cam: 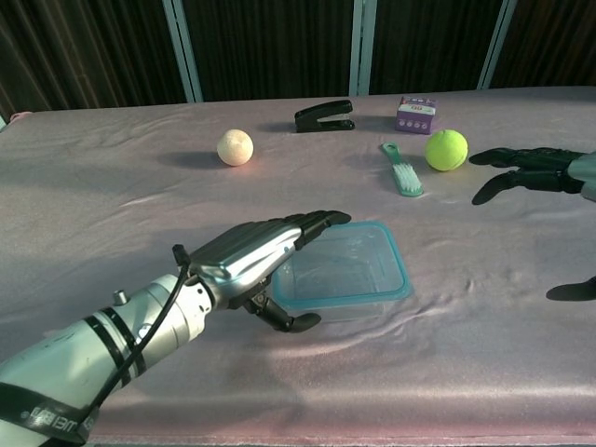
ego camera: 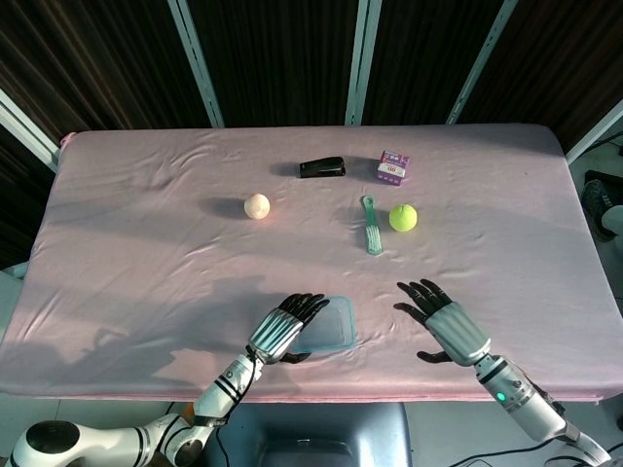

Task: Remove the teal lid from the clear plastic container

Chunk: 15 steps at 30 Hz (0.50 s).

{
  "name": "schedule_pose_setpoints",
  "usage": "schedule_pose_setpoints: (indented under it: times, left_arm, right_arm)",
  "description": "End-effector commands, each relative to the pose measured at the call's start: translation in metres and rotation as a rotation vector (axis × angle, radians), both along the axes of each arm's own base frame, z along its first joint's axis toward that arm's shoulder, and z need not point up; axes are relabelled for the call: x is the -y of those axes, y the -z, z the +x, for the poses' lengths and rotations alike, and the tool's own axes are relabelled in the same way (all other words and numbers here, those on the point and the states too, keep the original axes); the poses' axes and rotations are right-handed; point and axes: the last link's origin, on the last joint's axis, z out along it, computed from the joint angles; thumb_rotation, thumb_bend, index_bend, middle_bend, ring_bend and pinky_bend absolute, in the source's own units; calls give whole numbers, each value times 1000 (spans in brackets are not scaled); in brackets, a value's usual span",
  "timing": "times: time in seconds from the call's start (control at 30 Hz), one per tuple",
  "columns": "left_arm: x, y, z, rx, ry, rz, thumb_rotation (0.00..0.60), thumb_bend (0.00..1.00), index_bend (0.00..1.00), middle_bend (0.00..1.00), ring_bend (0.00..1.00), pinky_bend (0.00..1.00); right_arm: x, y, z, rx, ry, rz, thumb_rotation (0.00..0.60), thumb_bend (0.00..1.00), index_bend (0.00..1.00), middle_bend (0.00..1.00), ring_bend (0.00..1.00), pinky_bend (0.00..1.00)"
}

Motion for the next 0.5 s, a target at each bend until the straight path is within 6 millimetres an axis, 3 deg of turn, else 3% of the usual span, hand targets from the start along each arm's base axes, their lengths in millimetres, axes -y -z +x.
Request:
schedule_pose_setpoints:
  times: [0.03, 0.3, 0.5]
  left_arm:
    - [0, 3, 3, 0, 9, -1, 600, 304, 0, 524, 470, 439]
    - [-1, 7, 4, -6, 15, -8, 600, 305, 0, 525, 469, 436]
    - [-2, 5, 2, -12, 10, -5, 600, 306, 0, 535, 470, 437]
  right_arm:
    - [8, 27, 15, 90, -78, 106, 600, 253, 431, 59, 0, 0]
    - [13, 57, 30, 151, -168, 156, 600, 337, 553, 122, 0, 0]
    - [18, 65, 38, 122, -227, 95, 600, 374, 587, 147, 0, 0]
